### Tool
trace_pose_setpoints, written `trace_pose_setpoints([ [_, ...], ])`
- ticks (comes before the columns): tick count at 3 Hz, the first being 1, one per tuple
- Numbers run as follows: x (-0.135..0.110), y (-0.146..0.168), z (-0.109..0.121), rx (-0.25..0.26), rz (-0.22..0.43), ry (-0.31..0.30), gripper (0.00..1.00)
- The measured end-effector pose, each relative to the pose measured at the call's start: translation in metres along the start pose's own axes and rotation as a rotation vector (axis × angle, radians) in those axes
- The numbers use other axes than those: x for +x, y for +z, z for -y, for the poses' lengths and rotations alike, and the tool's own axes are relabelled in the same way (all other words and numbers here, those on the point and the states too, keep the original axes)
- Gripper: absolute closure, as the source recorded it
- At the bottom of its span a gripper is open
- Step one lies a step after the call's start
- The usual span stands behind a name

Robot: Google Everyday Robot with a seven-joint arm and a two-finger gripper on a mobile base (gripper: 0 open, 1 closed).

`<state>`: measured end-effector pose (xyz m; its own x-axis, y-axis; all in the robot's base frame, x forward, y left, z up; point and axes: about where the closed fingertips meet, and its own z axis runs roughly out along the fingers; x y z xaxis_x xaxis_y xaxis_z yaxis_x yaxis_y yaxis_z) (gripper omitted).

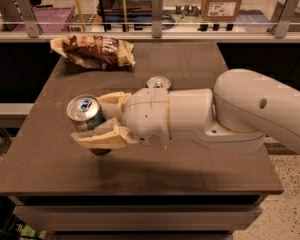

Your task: Move redbull can near brown chip bag

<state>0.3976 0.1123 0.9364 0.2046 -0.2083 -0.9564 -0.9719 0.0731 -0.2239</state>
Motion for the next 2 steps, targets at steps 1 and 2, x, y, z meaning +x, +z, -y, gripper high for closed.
trace_pose_setpoints([
  [1, -0.013, -0.014, 0.018, 0.004, 0.017, -0.015, 1.00],
  [2, -0.027, -0.024, 0.040, 0.001, 0.035, -0.028, 1.00],
])
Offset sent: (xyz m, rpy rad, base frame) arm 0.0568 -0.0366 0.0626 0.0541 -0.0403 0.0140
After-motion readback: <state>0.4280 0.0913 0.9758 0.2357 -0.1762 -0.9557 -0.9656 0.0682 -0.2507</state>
